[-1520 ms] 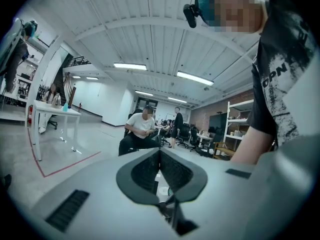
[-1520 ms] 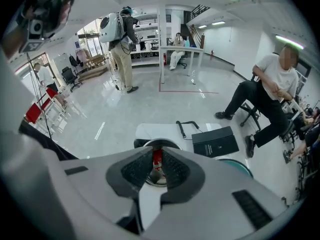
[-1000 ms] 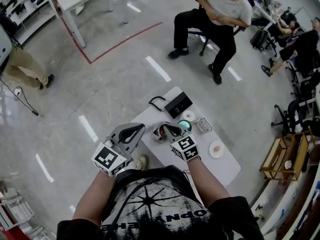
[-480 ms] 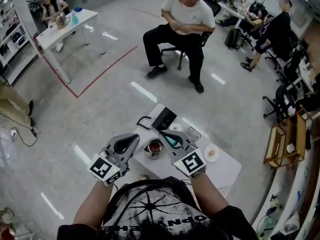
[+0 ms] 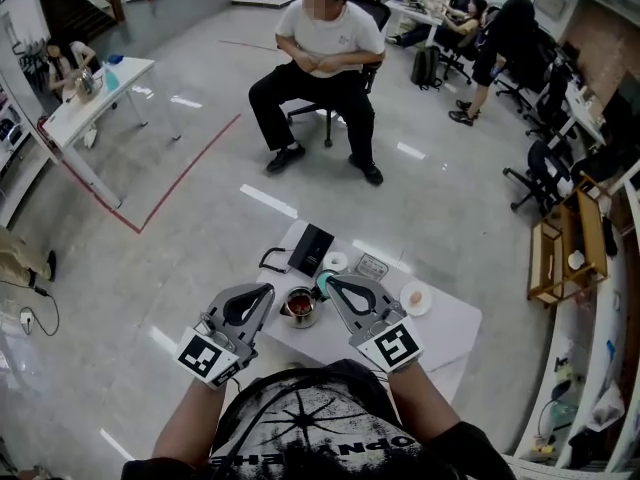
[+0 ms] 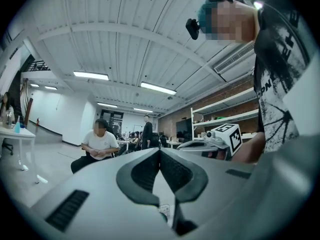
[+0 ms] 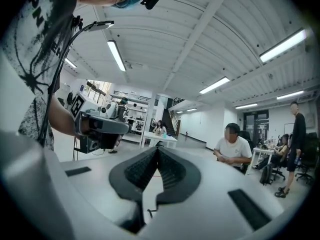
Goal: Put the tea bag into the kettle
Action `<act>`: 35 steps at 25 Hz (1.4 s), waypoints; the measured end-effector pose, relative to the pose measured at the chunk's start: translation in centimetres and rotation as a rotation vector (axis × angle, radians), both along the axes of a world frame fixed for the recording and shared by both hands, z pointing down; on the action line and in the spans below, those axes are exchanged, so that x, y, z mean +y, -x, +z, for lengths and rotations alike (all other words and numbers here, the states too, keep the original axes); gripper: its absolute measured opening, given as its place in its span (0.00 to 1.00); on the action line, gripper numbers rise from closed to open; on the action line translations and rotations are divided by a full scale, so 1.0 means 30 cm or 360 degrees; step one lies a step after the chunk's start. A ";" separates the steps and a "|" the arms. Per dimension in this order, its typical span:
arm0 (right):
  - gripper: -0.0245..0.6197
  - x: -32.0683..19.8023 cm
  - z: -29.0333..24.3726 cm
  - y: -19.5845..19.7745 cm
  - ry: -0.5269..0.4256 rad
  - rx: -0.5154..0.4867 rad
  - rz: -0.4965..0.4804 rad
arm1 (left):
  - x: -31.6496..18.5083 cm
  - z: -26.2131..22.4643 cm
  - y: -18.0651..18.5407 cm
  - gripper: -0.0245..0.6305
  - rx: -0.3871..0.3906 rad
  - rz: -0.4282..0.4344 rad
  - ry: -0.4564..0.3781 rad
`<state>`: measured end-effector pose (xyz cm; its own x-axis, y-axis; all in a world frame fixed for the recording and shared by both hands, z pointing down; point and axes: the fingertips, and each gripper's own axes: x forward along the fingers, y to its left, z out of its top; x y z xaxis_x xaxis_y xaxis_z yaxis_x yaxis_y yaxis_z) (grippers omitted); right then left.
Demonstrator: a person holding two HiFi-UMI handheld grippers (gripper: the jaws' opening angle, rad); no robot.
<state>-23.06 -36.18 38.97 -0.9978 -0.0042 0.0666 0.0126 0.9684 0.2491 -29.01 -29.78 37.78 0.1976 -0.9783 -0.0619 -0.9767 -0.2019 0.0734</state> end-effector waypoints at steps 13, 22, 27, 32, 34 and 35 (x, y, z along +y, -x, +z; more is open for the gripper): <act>0.05 -0.012 0.063 -0.012 0.0111 0.0051 0.0040 | 0.012 0.011 0.006 0.05 0.0003 0.0002 -0.0004; 0.05 -0.021 0.060 0.002 0.0106 0.0084 0.0053 | 0.018 0.010 0.018 0.05 -0.0011 -0.0028 -0.0014; 0.05 0.002 0.046 0.002 0.0041 0.0067 -0.0016 | 0.016 0.010 0.003 0.05 -0.0007 -0.0021 -0.0017; 0.05 0.010 0.054 -0.005 0.0030 0.0074 -0.0008 | 0.015 -0.004 -0.026 0.05 0.0021 0.0013 -0.0018; 0.05 0.015 0.055 -0.007 0.0028 0.0071 -0.0004 | 0.017 0.003 -0.025 0.05 0.0017 0.0012 -0.0008; 0.05 0.017 0.054 -0.007 0.0030 0.0068 -0.0002 | 0.019 0.007 -0.022 0.05 0.0009 0.0006 0.0003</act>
<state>-22.84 -35.67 40.58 -0.9940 -0.0014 0.1091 0.0239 0.9729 0.2302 -28.35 -29.21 38.00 0.2010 -0.9777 -0.0614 -0.9754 -0.2056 0.0794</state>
